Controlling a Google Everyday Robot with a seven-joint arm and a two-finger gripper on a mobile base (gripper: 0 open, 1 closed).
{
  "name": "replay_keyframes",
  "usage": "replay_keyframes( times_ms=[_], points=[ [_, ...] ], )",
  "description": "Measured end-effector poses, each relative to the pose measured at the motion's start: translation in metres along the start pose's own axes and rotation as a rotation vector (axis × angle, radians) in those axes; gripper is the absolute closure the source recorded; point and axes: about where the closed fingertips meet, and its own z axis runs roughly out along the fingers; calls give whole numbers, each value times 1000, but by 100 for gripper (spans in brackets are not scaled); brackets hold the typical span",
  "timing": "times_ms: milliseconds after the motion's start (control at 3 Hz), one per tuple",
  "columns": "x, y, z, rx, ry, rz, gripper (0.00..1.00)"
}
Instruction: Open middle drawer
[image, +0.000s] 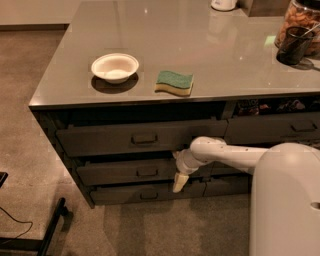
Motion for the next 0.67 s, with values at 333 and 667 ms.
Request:
replay_keyframes(
  times_ms=[333, 667],
  points=[
    [3, -2, 11, -25, 3, 5, 0],
    [6, -2, 16, -40, 11, 10, 0]
  ],
)
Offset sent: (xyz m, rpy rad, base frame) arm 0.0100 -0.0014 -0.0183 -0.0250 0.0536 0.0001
